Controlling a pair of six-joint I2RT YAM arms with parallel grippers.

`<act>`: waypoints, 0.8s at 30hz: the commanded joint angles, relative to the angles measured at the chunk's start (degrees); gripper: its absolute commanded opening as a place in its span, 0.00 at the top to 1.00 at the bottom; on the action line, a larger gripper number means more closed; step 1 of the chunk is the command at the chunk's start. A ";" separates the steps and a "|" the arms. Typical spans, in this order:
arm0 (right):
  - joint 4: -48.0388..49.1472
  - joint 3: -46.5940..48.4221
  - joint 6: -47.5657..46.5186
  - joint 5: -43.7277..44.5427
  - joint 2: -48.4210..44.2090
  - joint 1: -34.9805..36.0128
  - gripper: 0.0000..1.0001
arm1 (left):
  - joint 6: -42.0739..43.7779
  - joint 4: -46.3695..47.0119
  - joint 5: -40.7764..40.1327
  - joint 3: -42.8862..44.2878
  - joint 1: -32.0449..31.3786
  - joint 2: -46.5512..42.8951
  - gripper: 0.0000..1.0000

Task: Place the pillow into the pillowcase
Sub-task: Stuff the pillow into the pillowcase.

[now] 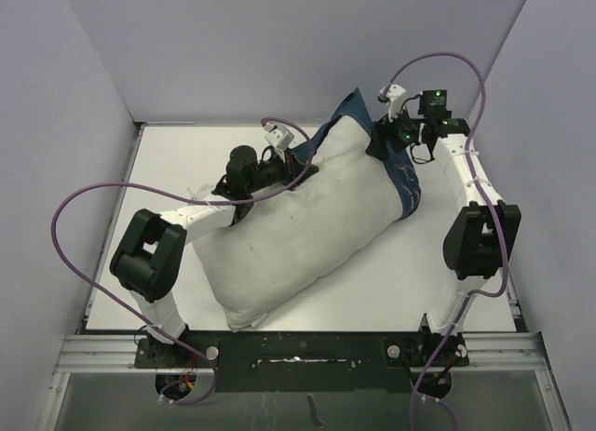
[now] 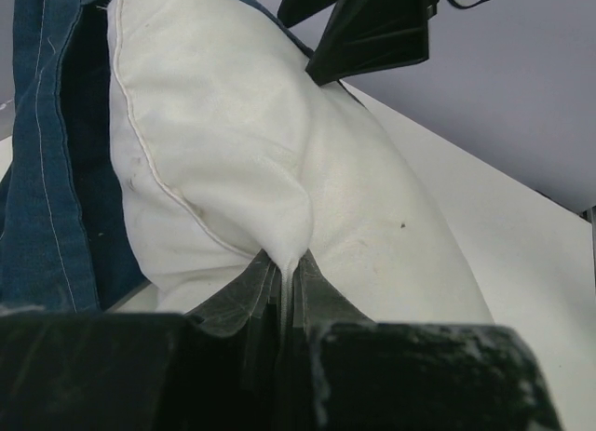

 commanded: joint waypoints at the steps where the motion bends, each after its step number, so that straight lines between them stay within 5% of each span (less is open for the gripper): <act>1: 4.40 2.87 -0.69 8.73 1.01 2.56 0.33 | -0.42 2.07 0.90 0.22 -0.85 -2.85 1.00; 5: 4.74 3.98 -2.49 14.06 1.39 3.98 0.67 | 0.04 1.53 0.41 -0.21 -1.05 -3.53 1.00; 10: 4.34 4.33 -5.52 16.48 0.21 4.90 0.87 | 1.09 0.65 0.50 -0.01 -0.96 -3.69 1.00; 19: 3.18 7.52 -7.87 14.83 1.46 4.82 0.98 | 3.64 -3.18 4.76 1.90 -0.96 -3.13 1.00; 24: 5.47 12.05 -9.82 16.81 4.61 5.69 0.77 | 4.75 -4.62 9.82 2.32 -1.02 -2.94 1.00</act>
